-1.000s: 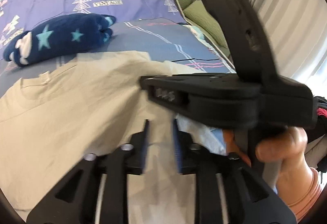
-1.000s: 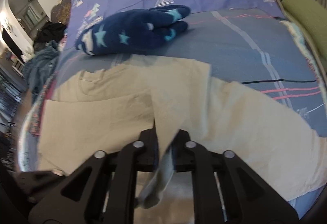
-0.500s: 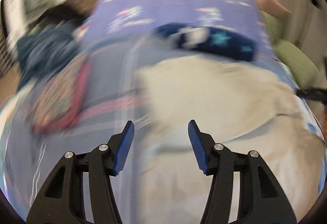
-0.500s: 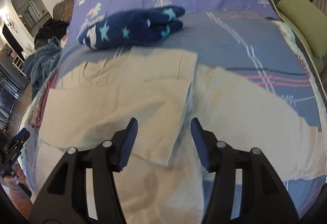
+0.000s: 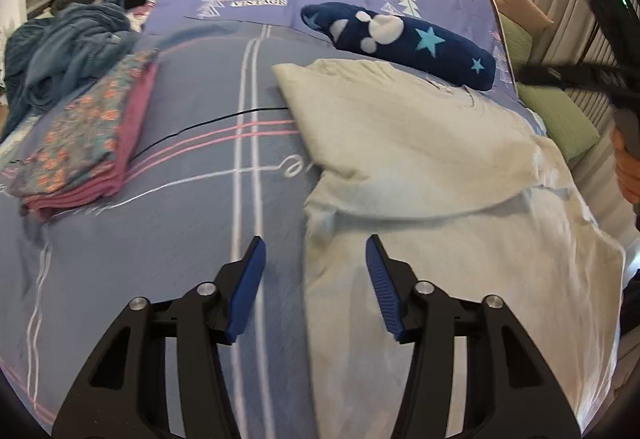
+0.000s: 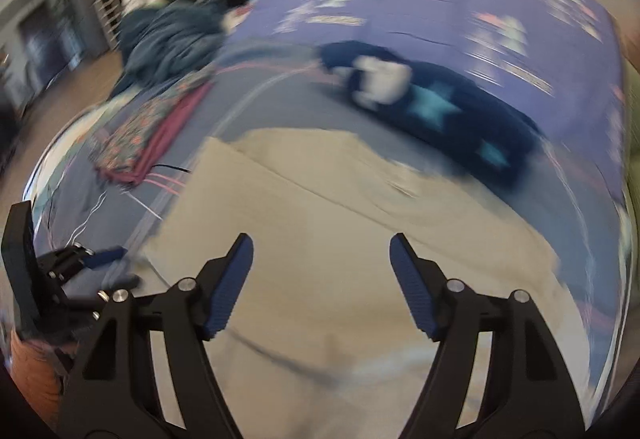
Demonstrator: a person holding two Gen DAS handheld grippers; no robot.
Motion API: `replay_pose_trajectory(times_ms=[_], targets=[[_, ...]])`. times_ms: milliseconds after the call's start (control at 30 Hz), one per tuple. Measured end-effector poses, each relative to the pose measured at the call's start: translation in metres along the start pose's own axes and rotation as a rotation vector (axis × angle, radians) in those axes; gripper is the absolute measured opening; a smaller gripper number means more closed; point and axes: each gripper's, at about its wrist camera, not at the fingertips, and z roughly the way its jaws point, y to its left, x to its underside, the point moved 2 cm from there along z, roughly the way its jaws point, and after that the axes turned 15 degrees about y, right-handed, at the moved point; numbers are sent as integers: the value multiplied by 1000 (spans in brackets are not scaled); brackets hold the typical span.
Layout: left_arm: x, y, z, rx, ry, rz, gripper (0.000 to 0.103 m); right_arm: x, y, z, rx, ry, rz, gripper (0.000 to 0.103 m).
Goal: Fold small clothes
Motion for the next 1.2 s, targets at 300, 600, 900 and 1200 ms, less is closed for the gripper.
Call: replay_pose_trajectory(times_ms=[300, 600, 900, 1200], targets=[[-20, 7, 14, 111, 5, 2, 32, -112, 110, 78, -21, 88, -238, 73], [-16, 12, 20, 176, 1, -23, 12, -136, 143, 141, 100, 254, -313, 38], [3, 27, 11, 138, -29, -150, 2, -155, 134, 149, 0, 180, -134, 0], [6, 30, -3, 243, -85, -151, 2, -148, 109, 131, -86, 104, -85, 1]])
